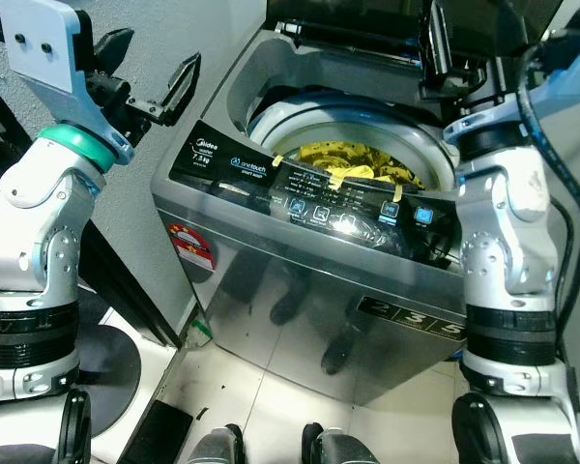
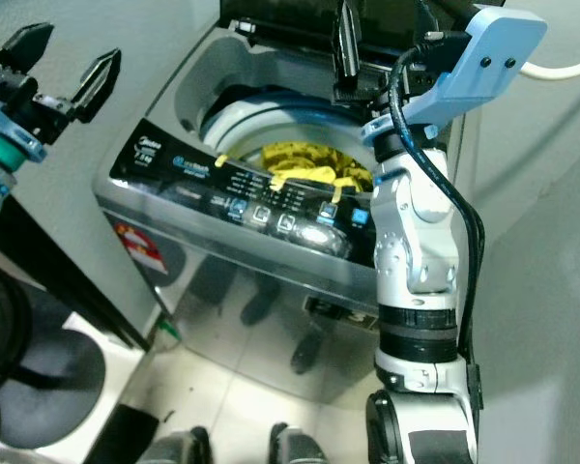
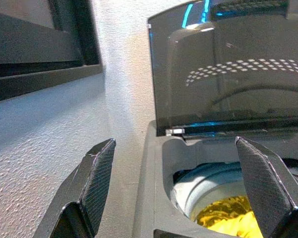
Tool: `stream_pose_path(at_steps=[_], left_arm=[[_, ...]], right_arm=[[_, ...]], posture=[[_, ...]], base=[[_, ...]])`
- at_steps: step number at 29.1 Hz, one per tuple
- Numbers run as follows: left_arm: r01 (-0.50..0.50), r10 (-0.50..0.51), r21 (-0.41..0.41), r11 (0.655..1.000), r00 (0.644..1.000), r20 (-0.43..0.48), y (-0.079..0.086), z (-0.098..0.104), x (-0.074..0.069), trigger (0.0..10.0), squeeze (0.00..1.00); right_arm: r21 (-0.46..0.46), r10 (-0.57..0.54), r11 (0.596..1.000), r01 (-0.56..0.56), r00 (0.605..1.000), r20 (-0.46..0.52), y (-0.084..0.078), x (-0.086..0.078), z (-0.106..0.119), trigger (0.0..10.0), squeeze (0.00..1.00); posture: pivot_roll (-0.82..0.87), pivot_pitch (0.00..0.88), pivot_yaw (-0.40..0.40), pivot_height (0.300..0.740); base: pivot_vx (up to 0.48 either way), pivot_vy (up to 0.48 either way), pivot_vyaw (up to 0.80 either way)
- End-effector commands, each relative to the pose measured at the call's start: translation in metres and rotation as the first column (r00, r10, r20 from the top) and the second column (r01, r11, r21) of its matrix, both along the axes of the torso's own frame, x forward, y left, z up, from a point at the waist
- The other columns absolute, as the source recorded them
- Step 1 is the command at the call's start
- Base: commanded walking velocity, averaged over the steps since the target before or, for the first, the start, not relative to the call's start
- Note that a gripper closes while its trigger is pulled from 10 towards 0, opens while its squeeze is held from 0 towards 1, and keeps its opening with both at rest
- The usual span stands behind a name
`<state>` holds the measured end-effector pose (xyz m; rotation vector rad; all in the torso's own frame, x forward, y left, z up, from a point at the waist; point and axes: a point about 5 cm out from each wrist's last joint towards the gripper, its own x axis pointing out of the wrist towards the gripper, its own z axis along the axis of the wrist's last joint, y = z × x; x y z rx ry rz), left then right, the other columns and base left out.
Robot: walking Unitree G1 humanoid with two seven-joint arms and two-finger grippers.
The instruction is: Clothes washing
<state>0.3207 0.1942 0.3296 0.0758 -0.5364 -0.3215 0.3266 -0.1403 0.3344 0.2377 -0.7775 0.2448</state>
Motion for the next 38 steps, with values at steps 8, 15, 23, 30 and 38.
stream_pose_path(at_steps=[8,15,23,30,38], left_arm=[[-0.043,0.044,-0.056,0.998,0.999,0.027,-0.003,0.003,0.006,10.0,0.00],[-0.076,0.079,-0.067,0.995,0.996,0.032,0.000,-0.001,0.005,10.0,0.00],[-0.100,0.102,-0.048,0.994,0.994,0.037,0.004,0.001,0.004,10.0,0.00],[-0.093,0.095,-0.056,0.994,0.994,0.050,0.002,0.003,0.008,10.0,0.00],[-0.056,0.059,-0.063,0.996,0.998,0.038,-0.008,-0.006,0.012,10.0,0.00]], right_arm=[[0.014,-0.028,1.000,0.028,0.999,-0.023,-0.005,-0.001,-0.005,10.0,0.00],[-0.014,-0.011,1.000,0.011,1.000,-0.013,-0.001,0.000,-0.001,10.0,0.00],[-0.030,0.017,0.999,-0.017,1.000,-0.012,0.006,0.006,-0.002,10.0,0.00],[-0.032,0.012,0.999,-0.012,1.000,-0.011,0.007,0.003,-0.006,10.0,0.00],[-0.087,-0.005,0.996,0.006,1.000,0.018,0.003,0.000,-0.001,10.0,0.00]], posture=[[0.04,0.075,0.033,0.740],[0.06,0.059,0.007,0.740],[0.09,0.058,0.024,0.740],[0.07,0.016,0.033,0.740],[0.02,0.000,0.011,0.740]], base=[[0.000,0.000,0.00],[0.000,0.000,0.00],[0.000,0.000,0.00],[0.000,0.000,0.00],[0.000,0.000,0.00]])
